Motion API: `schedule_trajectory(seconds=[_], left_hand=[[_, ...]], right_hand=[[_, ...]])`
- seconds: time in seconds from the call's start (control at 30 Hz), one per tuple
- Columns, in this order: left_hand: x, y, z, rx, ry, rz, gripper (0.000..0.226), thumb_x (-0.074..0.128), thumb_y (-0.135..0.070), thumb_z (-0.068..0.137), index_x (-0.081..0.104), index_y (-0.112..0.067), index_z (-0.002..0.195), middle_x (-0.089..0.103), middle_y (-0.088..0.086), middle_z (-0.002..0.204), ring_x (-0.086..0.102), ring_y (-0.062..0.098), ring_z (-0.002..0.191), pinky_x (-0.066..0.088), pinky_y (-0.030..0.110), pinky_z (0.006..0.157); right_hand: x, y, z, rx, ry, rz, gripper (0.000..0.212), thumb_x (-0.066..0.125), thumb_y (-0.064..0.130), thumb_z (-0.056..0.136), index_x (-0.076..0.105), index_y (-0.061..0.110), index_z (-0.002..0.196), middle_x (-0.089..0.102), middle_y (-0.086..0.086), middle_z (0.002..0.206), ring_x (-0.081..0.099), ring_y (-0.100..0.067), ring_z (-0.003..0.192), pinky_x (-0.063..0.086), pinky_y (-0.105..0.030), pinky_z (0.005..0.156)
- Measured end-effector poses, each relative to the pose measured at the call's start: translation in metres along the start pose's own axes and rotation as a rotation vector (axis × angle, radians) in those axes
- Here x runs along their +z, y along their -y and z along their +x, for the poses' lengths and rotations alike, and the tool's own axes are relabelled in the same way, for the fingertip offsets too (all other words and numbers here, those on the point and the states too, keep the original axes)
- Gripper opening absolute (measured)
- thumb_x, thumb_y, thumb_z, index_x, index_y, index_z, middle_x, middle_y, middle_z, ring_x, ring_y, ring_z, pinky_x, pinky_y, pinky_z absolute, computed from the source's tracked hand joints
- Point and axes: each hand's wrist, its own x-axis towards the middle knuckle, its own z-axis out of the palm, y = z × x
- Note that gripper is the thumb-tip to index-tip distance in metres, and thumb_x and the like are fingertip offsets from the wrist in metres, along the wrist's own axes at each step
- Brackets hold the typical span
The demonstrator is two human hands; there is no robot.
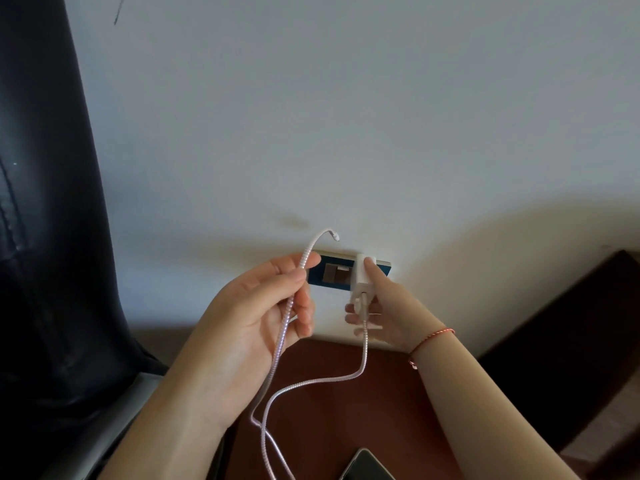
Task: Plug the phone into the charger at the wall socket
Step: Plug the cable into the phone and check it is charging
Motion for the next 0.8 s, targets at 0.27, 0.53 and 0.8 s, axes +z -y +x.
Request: schedule_trajectory(seconds=[0.27, 0.53, 0.8], left_hand=[[0.036, -0.046, -0.024, 0.073, 0.025, -0.019, 0.017, 0.058, -0.018, 0.065, 0.071, -0.018, 0.075, 0.052, -0.003, 0.052, 0.048, 0.009, 0.045, 0.046, 0.021, 0.046], [0.102, -0.147, -0.085, 0.235, 0.198, 0.092, 0.016, 0.058, -0.017, 0.071, 0.065, -0.015, 0.086, 0.060, -0.002, 0.060, 0.052, 0.009, 0.051, 0.044, 0.021, 0.052], [0.121, -0.175, -0.175, 0.201, 0.114, 0.335, 0.021, 0.066, -0.008, 0.071, 0.066, -0.012, 0.092, 0.071, 0.001, 0.068, 0.067, 0.014, 0.063, 0.055, 0.022, 0.064]], right_hand=[[0.009, 0.058, -0.098, -0.429, -0.100, -0.131, 0.055, 0.032, 0.049, 0.093, 0.064, 0.010, 0.072, 0.060, -0.002, 0.066, 0.054, -0.015, 0.056, 0.043, -0.025, 0.053], [0.045, 0.150, -0.259, -0.604, 0.370, 0.115, 0.033, 0.053, 0.044, 0.087, 0.069, 0.017, 0.077, 0.068, 0.006, 0.064, 0.064, -0.008, 0.059, 0.051, -0.024, 0.058], [0.040, 0.160, -0.368, -0.703, 0.418, 0.206, 0.015, 0.059, 0.016, 0.086, 0.070, 0.015, 0.075, 0.068, 0.003, 0.064, 0.064, -0.012, 0.065, 0.052, -0.025, 0.064]])
